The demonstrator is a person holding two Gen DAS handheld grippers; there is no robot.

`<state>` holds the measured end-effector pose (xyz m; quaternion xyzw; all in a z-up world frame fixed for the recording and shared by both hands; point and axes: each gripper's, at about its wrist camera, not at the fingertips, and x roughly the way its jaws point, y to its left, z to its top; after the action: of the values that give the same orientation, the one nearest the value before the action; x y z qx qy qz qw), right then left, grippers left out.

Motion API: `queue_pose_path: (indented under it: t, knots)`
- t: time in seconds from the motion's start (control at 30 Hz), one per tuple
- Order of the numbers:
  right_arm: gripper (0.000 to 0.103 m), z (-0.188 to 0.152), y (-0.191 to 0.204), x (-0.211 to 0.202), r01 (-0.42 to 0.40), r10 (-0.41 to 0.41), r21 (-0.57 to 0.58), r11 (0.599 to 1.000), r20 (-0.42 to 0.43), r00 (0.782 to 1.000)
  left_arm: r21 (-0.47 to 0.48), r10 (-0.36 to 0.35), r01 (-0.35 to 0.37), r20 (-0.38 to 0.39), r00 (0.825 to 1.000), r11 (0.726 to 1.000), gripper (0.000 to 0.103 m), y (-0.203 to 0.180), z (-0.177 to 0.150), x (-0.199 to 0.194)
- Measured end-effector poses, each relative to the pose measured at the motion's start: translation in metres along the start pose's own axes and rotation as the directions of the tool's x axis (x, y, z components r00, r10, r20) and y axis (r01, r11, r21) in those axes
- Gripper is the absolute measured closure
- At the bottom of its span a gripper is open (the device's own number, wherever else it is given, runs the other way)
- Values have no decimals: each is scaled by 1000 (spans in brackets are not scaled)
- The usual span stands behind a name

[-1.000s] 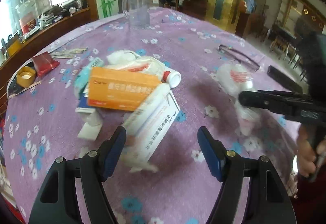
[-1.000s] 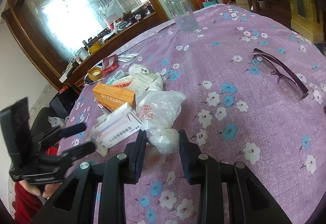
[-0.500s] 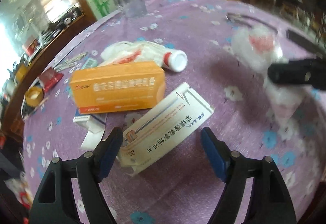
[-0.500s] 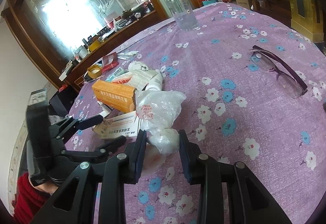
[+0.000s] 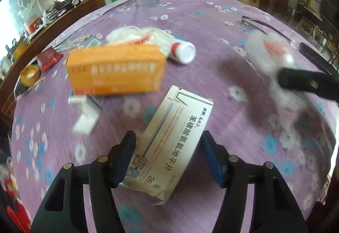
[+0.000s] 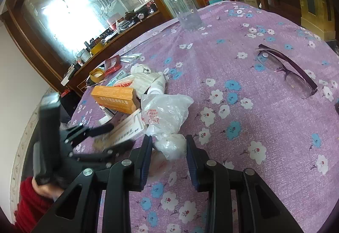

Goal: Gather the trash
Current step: 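Grasp the white medicine box with the left gripper while the right gripper holds the plastic bag, then carry the medicine box and plastic bag over the red basket with both grippers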

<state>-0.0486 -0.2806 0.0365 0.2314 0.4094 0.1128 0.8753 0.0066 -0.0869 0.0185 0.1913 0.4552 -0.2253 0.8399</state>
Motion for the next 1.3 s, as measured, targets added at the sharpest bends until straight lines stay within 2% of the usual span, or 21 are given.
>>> queue_pose_path:
  t: [0.1,0.17,0.27,0.47,0.57,0.73,0.9,1.0,1.3]
  knots:
    - [69,-1,1,2,0,0,-3,1000,-4,1000,-32,41,-41,-5,999,999,40,-10,-10,-6]
    - [69,-2,3,5,-1,1,-3,1000,-11,1000,-81,40,-41,-16,999,996,35,-5,-10,-4]
    - [69,-4,8,7,-5,4,-12,1000,-18,1000,-121,13,-14,-9,1000,993,34,1,-10,-2]
    - [69,-10,18,3,18,-18,-47,999,-7,1000,-171,49,-38,58,997,984,44,-2,-32,-16]
    - [69,-13,24,5,37,-37,-69,997,-6,999,-234,85,-61,94,992,970,49,6,-47,-29]
    - [69,-23,50,12,81,-82,-152,985,5,997,-341,192,-120,186,964,932,49,27,-73,-60]
    - [69,-36,87,20,107,-103,-249,963,26,994,-407,275,-163,233,933,899,49,41,-100,-83]
    - [69,-46,107,24,117,-111,-295,948,37,993,-434,301,-175,241,923,884,49,50,-111,-89]
    - [69,-65,154,40,119,-117,-408,905,29,993,-493,338,-182,247,908,851,49,65,-134,-101]
